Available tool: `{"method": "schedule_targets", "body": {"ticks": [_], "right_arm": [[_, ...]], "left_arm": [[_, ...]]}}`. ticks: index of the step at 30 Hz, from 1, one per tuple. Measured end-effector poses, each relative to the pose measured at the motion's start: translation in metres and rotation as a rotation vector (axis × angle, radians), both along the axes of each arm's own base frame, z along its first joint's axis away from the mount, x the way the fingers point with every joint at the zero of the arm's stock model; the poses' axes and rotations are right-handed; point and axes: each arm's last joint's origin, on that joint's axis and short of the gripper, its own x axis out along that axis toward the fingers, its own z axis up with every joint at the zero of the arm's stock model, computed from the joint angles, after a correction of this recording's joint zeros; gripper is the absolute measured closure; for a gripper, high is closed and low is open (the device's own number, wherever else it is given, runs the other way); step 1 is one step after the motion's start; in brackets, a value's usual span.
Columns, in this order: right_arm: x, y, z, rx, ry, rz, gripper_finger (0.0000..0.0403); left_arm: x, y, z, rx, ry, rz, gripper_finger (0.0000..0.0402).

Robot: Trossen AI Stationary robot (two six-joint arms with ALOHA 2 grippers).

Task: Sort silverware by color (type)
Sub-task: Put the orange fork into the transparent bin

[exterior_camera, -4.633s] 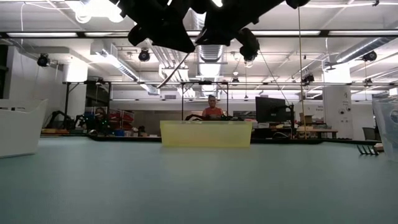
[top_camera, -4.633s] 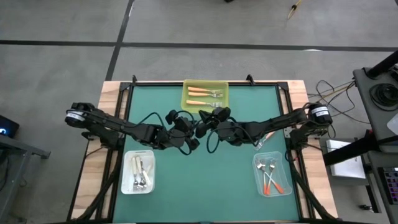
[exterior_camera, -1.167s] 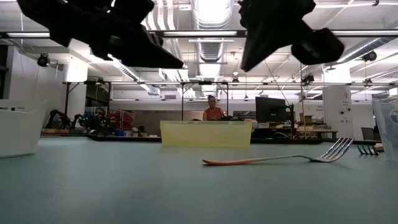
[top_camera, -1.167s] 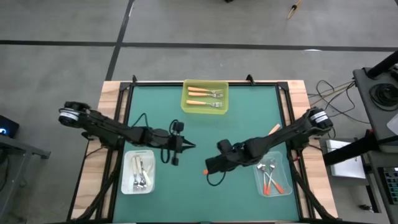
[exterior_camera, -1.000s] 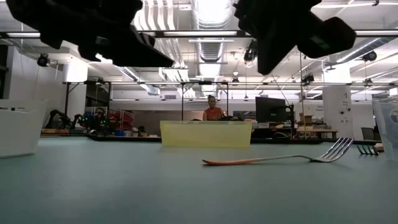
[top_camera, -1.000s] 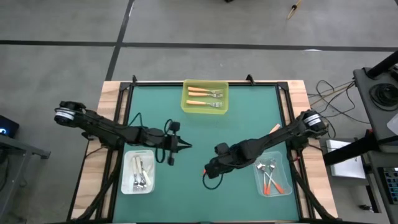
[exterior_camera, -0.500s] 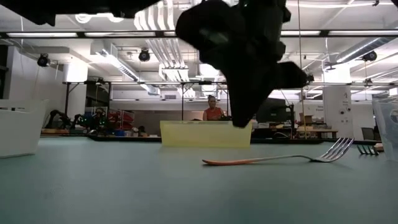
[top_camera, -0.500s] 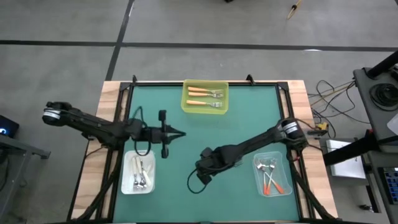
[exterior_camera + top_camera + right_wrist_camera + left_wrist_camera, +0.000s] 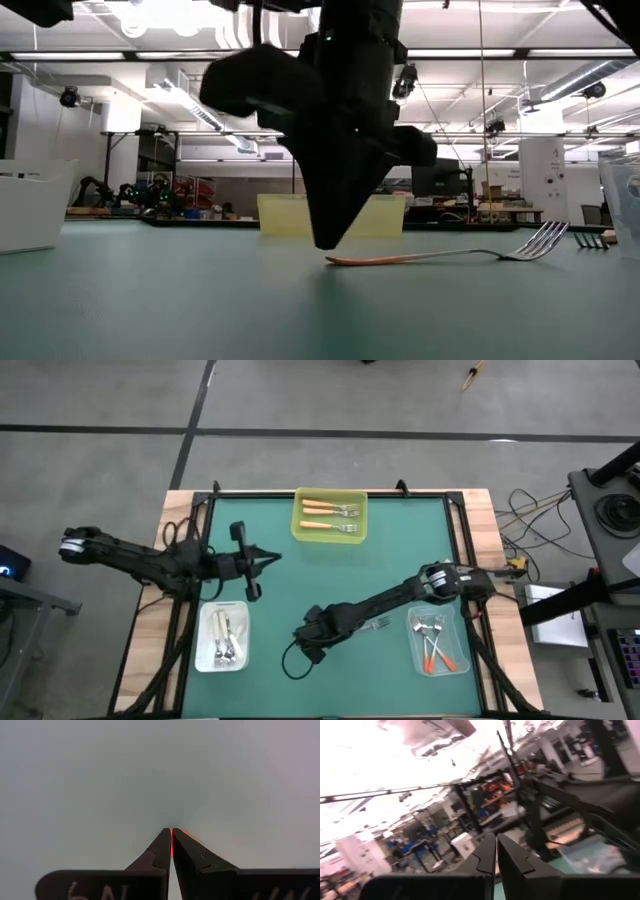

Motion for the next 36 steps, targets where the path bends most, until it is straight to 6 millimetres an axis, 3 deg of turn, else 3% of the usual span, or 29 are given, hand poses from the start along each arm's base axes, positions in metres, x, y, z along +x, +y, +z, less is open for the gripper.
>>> {"method": "schedule_targets", "body": {"ticks": [10,24,30,36], "right_arm": [[0.004,0.007,-0.006,0.020,0.127,0.045,0.0394],[-0.020,0.034,-0.001,0.122,0.290,0.110,0.0394],[-0.032,0.031,0.016,0.098,0.357,-0.068,0.0394],[-0.033,0.013,0.037,0.100,0.332,-0.364,0.0394]], "left_arm": [[-0.013,0.004,0.002,-0.013,-0.014,0.047,0.0401],[-0.015,0.006,0.003,-0.010,-0.004,0.121,0.0401],[-0.016,0.006,0.002,-0.008,0.005,0.121,0.0401],[-0.018,0.008,0.002,-0.013,0.015,0.179,0.0401]]}}
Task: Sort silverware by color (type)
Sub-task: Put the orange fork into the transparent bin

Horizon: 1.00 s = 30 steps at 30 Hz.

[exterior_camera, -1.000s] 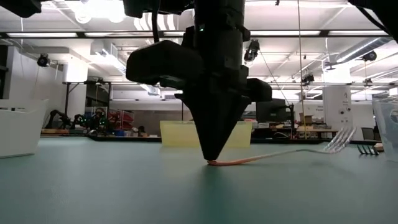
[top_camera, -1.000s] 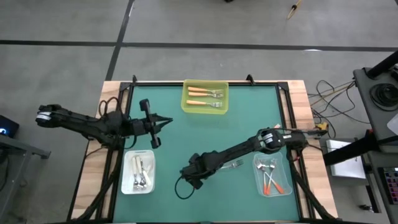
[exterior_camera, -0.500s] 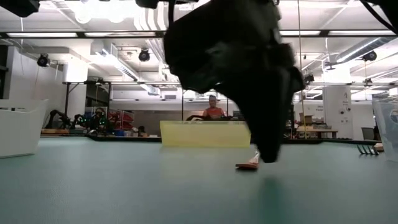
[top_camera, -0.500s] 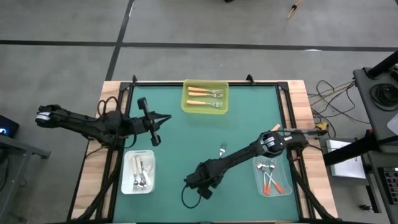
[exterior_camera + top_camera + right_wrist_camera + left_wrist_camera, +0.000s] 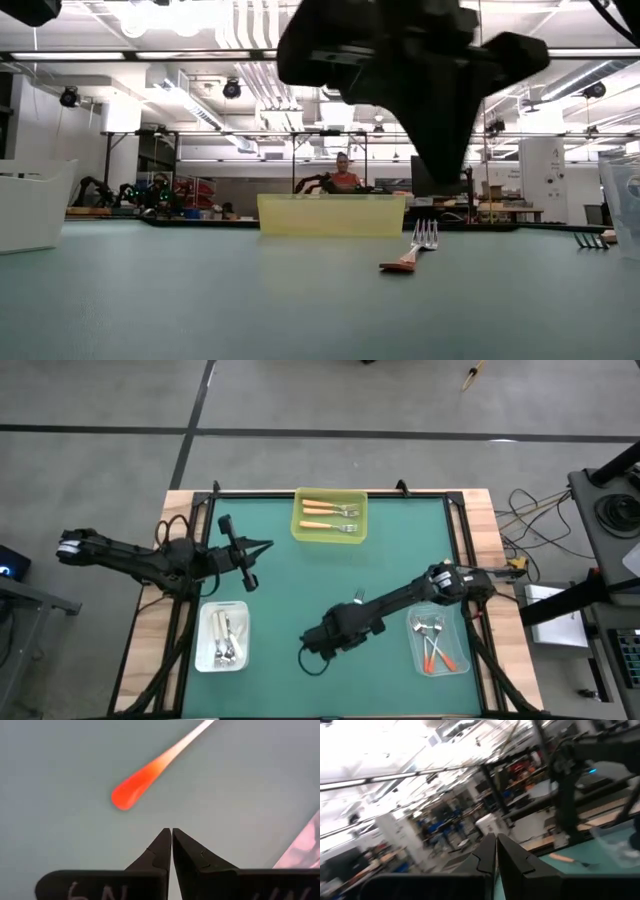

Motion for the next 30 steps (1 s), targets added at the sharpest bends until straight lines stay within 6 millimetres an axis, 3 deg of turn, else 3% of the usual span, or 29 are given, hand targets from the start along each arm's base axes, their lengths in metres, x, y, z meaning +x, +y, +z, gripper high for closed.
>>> {"method": "schedule_targets", "body": {"ticks": [5,13,21,30], "right_arm": [[0.004,-0.019,0.010,-0.043,-0.032,-0.119,0.0394],[0.012,-0.045,0.009,-0.052,-0.050,-0.130,0.0394],[0.011,-0.048,0.003,-0.077,-0.047,-0.121,0.0394],[0.006,-0.052,-0.012,-0.085,0.005,-0.102,0.0394]], "left_arm": [[-0.008,0.004,0.002,-0.004,0.019,0.087,0.0401],[-0.028,0.006,0.007,-0.011,0.026,0.087,0.0401],[-0.046,0.009,0.012,-0.035,0.000,0.082,0.0402],[-0.051,0.010,0.012,-0.051,-0.001,0.077,0.0402]]}}
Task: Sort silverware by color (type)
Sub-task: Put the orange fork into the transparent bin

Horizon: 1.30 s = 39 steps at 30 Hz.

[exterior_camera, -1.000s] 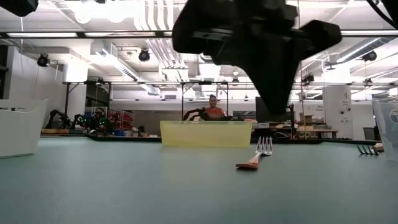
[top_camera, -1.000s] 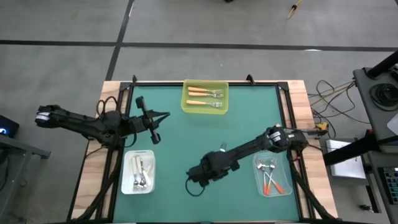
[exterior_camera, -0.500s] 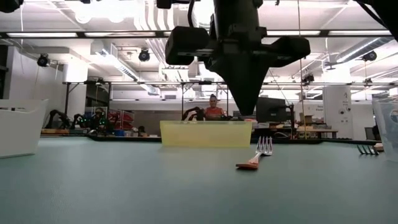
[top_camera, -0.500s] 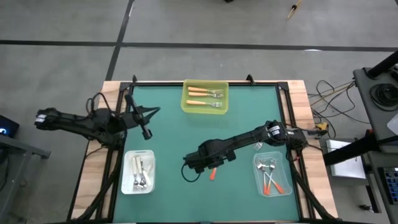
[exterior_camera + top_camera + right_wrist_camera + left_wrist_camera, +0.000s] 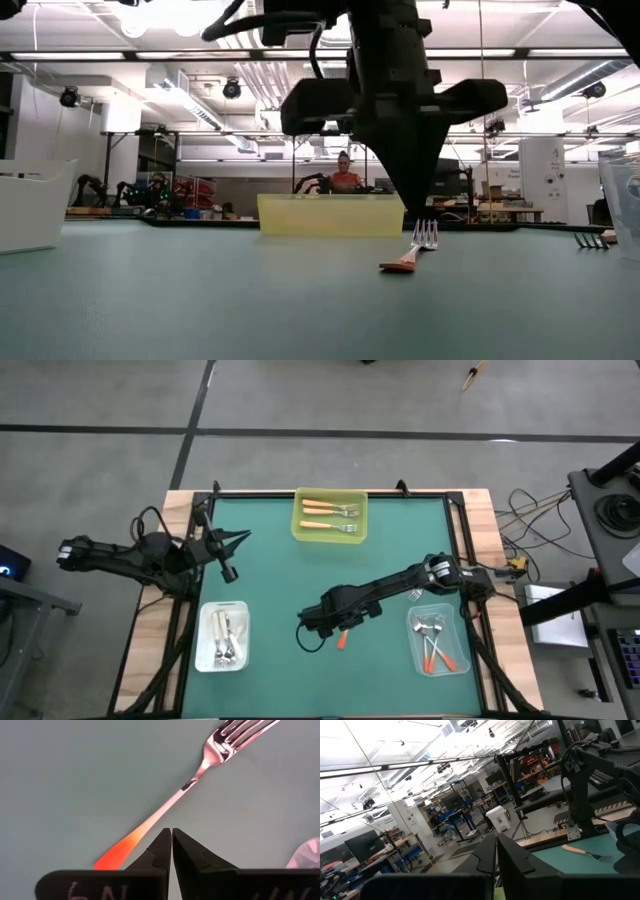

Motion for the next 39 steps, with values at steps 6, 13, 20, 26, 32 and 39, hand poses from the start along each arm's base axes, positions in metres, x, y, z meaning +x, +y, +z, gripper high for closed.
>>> {"method": "schedule_targets", "body": {"ticks": [6,13,20,26,32,39], "right_arm": [[-0.010,-0.007,0.004,-0.010,0.005,0.002,0.0394],[-0.029,-0.017,0.008,-0.034,-0.134,-0.106,0.0394],[-0.048,-0.022,-0.007,-0.026,-0.237,-0.263,0.0394],[-0.053,-0.023,-0.013,-0.032,-0.222,-0.317,0.0387],[-0.050,-0.023,-0.012,-0.029,-0.231,-0.317,0.0343],[-0.048,-0.023,-0.018,-0.051,-0.227,-0.352,0.0294]], "left_arm": [[0.000,0.000,0.000,-0.003,0.000,-0.001,0.0402],[0.000,0.000,0.000,-0.003,0.000,-0.001,0.0402],[0.000,0.000,0.000,-0.003,0.000,-0.001,0.0402],[0.000,0.000,0.000,-0.001,0.000,-0.001,0.0402],[0.000,0.000,0.000,0.003,0.002,0.000,0.0402],[0.000,0.000,0.000,0.004,0.002,0.000,0.0402]]}}
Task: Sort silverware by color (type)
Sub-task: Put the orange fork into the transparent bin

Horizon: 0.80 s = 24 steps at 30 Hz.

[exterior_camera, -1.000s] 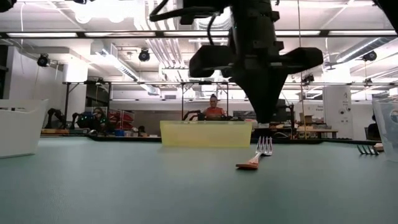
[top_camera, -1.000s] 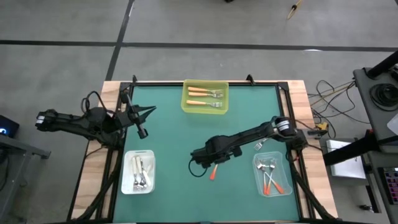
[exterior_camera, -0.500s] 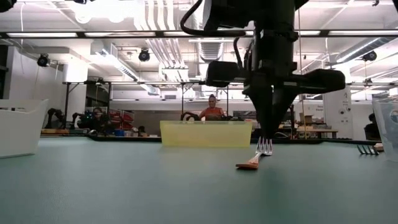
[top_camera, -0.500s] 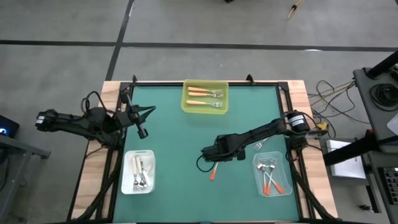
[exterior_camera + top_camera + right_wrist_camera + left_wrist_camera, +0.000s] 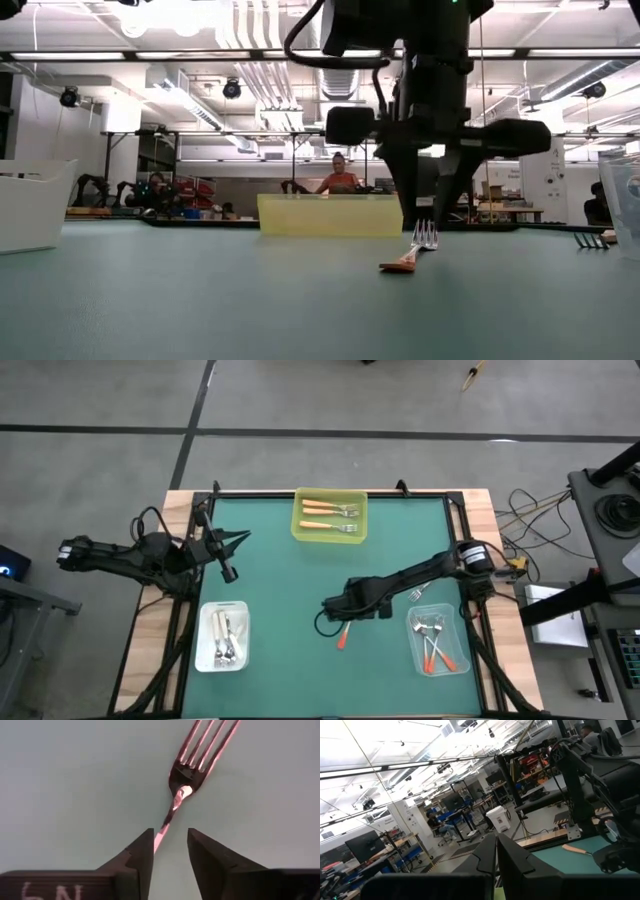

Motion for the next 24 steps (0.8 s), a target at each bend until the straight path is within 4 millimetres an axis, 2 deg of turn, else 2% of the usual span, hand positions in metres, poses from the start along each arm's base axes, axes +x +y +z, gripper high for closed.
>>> {"method": "schedule_targets", "body": {"ticks": [6,11,24], "right_arm": [[0.008,-0.004,-0.015,-0.006,-0.006,0.011,0.0276],[0.010,-0.010,-0.018,-0.002,-0.002,0.000,0.0275],[0.011,-0.012,-0.018,-0.006,-0.002,0.017,0.0313]], "left_arm": [[0.000,0.000,0.000,0.000,0.000,0.000,0.0402],[0.000,0.000,0.000,0.000,0.000,0.000,0.0402],[0.000,0.000,0.000,0.000,0.000,0.000,0.0402]]}}
